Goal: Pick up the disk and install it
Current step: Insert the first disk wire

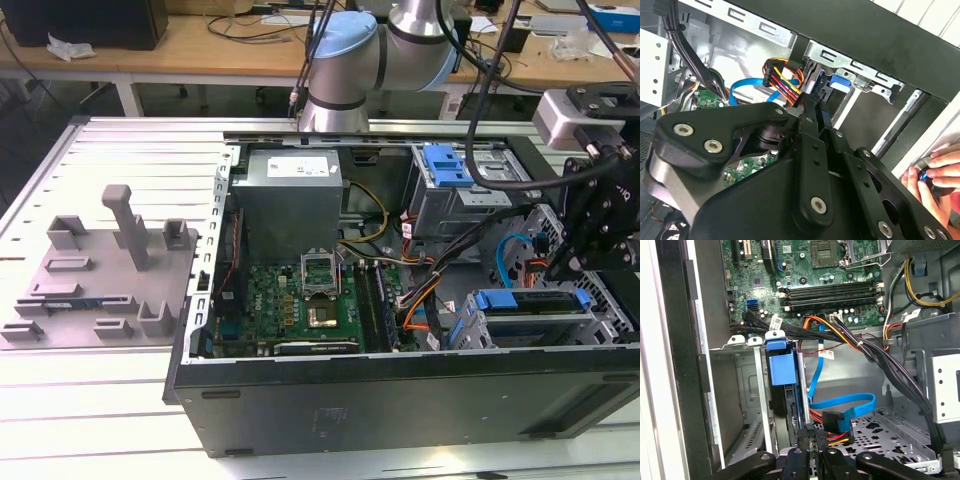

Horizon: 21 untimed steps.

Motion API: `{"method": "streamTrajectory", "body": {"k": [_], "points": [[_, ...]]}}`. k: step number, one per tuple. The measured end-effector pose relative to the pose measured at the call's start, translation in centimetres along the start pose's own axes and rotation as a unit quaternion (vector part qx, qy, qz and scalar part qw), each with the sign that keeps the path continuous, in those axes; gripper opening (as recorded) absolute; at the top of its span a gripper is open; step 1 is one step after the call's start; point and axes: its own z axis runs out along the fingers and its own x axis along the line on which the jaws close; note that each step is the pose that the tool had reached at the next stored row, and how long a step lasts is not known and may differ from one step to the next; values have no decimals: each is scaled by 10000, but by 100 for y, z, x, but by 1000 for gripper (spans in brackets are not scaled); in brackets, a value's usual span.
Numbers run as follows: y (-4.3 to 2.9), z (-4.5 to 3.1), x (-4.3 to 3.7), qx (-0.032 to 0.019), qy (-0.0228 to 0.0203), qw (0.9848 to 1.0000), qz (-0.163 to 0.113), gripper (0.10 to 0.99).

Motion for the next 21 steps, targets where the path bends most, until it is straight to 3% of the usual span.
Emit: {"method": "streamTrajectory", "body": {"k": [6,21], "points": [[-10,4,86,0,-2,10000,0,169],[0,25,89,0,-1,10000,-4,169]]}}
